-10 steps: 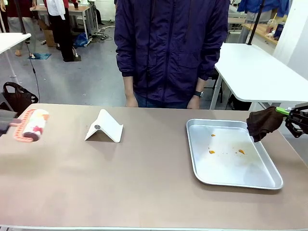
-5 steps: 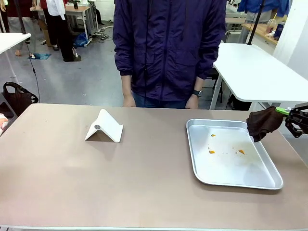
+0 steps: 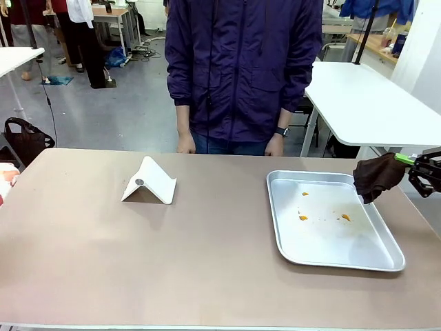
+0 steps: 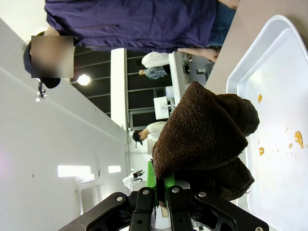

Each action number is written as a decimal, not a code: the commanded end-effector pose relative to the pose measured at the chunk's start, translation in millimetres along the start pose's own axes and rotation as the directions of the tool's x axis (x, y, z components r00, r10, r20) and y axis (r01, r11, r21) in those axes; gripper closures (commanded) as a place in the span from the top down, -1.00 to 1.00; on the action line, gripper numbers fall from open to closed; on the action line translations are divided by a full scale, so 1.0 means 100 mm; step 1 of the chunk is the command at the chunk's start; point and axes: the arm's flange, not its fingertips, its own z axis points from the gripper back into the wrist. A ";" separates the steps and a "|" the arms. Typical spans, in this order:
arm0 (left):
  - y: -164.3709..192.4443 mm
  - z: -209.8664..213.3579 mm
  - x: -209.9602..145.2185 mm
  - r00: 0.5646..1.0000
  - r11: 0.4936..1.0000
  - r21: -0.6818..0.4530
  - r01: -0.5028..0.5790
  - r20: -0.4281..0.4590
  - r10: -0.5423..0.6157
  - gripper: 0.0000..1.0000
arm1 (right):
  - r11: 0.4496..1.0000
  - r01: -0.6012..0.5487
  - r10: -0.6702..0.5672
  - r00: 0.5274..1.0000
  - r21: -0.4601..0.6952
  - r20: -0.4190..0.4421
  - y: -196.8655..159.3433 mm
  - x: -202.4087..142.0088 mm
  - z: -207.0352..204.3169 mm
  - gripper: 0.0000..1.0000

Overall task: Clean the surface of the table.
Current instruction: Clean the area not pointed to by the person.

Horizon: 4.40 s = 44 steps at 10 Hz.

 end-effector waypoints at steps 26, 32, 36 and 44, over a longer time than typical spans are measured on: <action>-0.02 -0.07 -0.05 1.000 1.000 0.000 -0.011 0.005 0.011 -0.62 | 0.351 -0.601 0.360 0.794 -0.718 -0.489 -0.05 -0.21 -1.27 -0.85; -0.02 -0.07 -0.05 1.000 1.000 0.000 -0.011 0.005 0.011 -0.62 | 0.333 -0.619 0.256 0.785 -0.711 -0.564 -0.47 -0.23 -1.67 -0.85; -0.02 -0.07 -0.05 1.000 1.000 0.000 -0.011 0.005 0.011 -0.62 | 0.366 -0.669 0.261 0.741 -0.647 -0.619 -0.48 -0.30 -1.99 -0.85; -0.02 -0.07 -0.05 1.000 1.000 0.000 -0.011 0.005 0.011 -0.62 | 0.487 -0.731 0.267 0.646 -0.478 -0.715 -0.54 -0.71 -2.58 -0.85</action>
